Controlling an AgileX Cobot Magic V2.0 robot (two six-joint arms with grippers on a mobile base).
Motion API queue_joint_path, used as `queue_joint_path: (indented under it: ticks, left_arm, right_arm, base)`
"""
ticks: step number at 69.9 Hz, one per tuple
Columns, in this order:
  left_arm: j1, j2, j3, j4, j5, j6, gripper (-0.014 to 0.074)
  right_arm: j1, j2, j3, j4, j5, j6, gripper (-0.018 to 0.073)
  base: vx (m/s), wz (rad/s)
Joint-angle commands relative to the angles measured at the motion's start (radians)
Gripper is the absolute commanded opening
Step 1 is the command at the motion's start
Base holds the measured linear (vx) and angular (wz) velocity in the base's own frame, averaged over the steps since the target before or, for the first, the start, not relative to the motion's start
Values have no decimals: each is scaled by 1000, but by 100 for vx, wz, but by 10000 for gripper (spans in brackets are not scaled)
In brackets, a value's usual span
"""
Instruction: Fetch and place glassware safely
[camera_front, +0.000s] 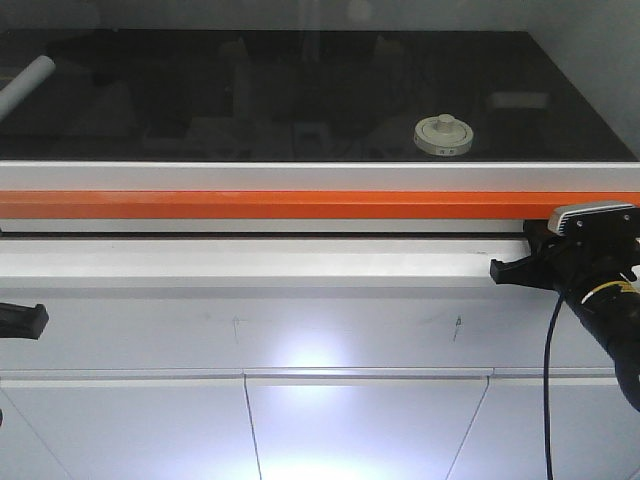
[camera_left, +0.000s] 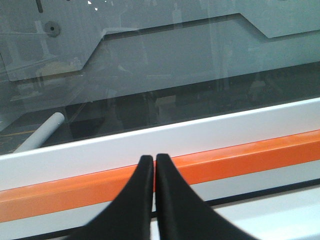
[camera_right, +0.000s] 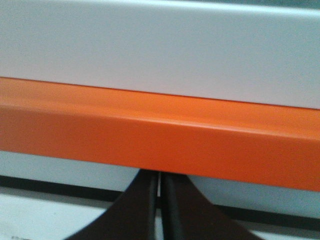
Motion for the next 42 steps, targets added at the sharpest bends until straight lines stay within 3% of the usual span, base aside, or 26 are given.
queue_joint_path:
  ticks: [1, 28, 42]
  left_arm:
    - [-8, -8, -22, -7, -80, -4, -7]
    - [-8, 84, -29, -8, -87, -4, -7]
    - [-8, 255, -77, -8, -181, -4, -7]
  right_arm:
    - [-5, -28, -51, -1, -87, -3, -1]
    - [-5, -28, -56, -1, -126, -3, -1]
    - [-5, -28, -56, -1, -129, -3, -1]
  base:
    - [0, 0]
    - [0, 0]
    - [0, 0]
